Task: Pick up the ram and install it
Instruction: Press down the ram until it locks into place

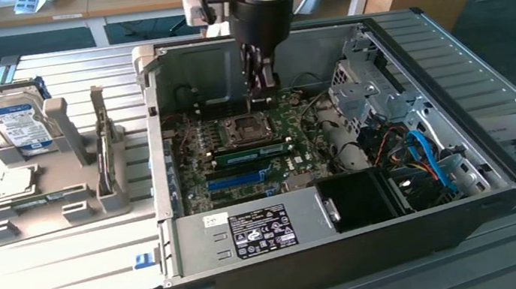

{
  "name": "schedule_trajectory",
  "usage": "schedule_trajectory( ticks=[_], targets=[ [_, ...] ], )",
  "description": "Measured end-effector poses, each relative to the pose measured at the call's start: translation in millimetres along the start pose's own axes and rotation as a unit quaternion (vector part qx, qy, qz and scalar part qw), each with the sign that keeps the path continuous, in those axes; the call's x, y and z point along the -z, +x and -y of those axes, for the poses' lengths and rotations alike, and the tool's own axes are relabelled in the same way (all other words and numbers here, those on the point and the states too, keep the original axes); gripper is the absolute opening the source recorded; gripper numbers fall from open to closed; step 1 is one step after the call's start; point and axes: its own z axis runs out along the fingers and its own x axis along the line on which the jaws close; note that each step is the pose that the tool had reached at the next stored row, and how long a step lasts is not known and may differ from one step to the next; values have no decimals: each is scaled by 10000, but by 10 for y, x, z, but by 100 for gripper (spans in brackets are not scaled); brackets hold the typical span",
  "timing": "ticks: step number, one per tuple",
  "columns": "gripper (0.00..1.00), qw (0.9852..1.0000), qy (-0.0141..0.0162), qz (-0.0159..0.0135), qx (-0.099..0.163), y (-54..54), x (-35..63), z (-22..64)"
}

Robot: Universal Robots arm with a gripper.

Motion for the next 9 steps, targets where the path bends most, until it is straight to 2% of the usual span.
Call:
schedule_trajectory(
  ticks=[5,9],
  targets=[
    [10,10000,-8,-1,0,2,75,-2],
    [10,10000,-8,-1,0,2,77,-2]
  ],
)
